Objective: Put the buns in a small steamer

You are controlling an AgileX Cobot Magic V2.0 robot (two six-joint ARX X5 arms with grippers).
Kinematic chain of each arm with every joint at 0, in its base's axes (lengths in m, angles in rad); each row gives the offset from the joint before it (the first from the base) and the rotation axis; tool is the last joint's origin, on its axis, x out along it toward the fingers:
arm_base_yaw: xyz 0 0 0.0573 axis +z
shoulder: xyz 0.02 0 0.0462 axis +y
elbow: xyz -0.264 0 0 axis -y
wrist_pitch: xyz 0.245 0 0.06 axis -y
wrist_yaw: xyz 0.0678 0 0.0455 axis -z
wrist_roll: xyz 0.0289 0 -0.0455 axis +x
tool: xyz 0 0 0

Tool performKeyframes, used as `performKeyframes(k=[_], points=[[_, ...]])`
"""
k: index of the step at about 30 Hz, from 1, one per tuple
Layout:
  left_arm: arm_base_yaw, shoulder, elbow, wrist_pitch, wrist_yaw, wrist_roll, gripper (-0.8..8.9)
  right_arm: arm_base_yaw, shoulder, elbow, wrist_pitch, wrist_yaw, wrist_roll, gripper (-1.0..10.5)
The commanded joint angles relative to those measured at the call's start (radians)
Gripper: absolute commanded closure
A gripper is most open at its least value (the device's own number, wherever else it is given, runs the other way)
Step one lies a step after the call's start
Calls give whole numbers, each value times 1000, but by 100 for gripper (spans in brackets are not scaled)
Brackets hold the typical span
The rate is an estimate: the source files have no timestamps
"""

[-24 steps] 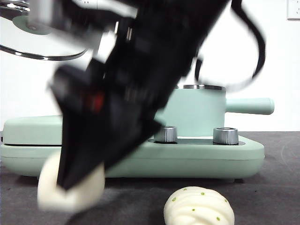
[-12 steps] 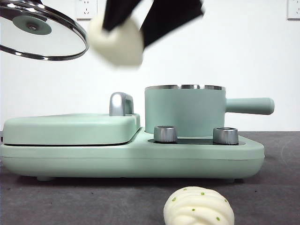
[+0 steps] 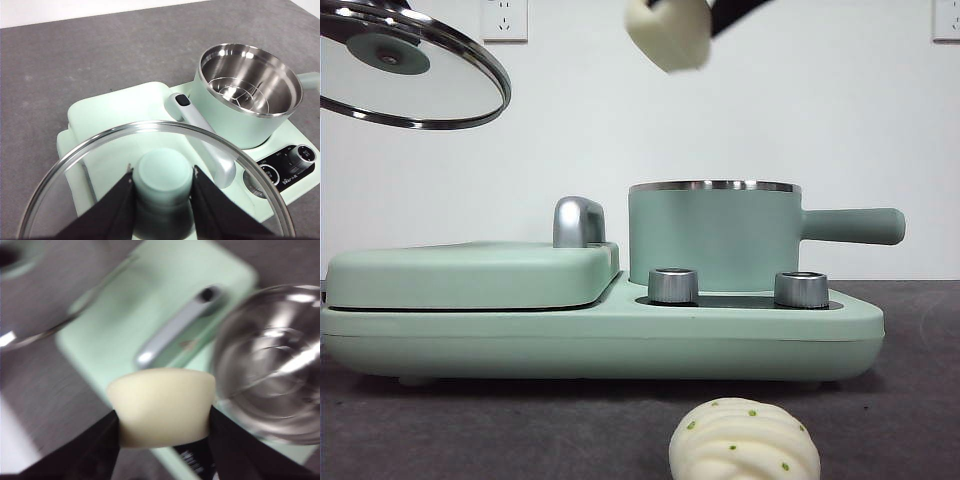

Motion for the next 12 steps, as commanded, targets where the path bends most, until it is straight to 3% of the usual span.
performKeyframes(k=[1, 6, 12], points=[[-3, 1, 19, 26, 1, 3, 799, -48, 64, 31, 24, 4, -26, 702], [-3, 1, 19, 26, 1, 3, 799, -121, 179, 57, 53, 5, -97, 702], [-3, 1, 19, 26, 1, 3, 799, -155, 288, 62, 140, 5, -127, 702]])
